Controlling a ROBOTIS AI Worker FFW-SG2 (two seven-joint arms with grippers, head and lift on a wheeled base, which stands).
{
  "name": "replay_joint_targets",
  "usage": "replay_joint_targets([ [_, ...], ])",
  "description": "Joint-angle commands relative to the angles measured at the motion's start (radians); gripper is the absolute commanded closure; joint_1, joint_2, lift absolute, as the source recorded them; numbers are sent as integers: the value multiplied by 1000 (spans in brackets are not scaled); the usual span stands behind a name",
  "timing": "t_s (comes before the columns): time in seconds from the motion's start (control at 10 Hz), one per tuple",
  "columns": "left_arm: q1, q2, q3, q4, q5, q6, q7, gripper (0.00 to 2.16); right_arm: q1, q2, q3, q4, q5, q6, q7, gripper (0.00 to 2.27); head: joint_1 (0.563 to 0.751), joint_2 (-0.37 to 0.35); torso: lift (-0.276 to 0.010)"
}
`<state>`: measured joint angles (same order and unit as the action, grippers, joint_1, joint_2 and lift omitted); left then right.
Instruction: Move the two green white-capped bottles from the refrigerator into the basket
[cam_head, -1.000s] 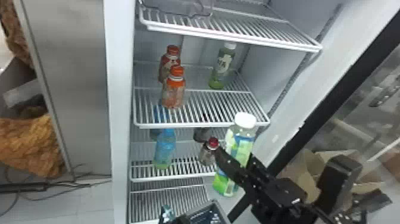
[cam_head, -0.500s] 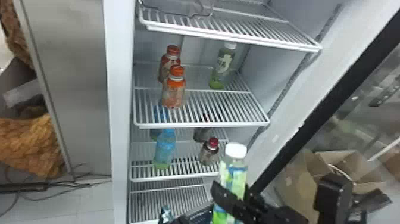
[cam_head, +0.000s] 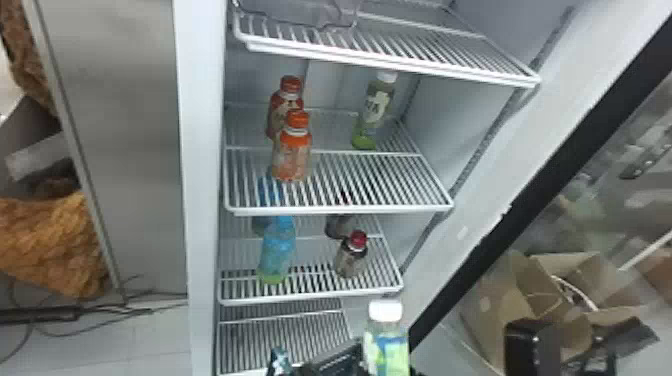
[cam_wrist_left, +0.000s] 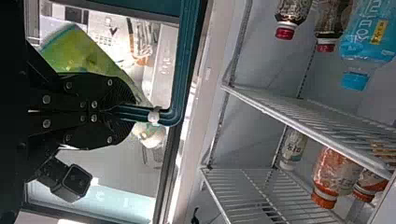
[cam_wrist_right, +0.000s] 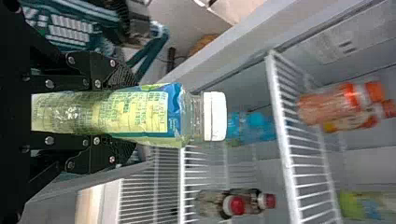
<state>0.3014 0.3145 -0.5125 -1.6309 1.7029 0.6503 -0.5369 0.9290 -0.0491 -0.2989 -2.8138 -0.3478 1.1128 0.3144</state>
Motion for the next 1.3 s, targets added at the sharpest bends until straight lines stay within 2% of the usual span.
replay_joint_targets([
  [0.0,-2,0,0,0,0,0,0,1214,-23,0,-4,27,-9,70,0,892,695,-350,-4],
  [0.5,-7,0,-4,5,-2,0,0,1214,-58,-5,-2,83,-27,141,-5,855,695,-350,-4],
  [0.7,-7,2,-6,5,0,3,0,1214,-58,-6,-4,81,-27,141,-5,515,695,-350,-4],
  [1.2,-7,0,-6,7,0,0,0,1216,-63,-5,-2,78,-3,95,-5,481,695,-350,-4],
])
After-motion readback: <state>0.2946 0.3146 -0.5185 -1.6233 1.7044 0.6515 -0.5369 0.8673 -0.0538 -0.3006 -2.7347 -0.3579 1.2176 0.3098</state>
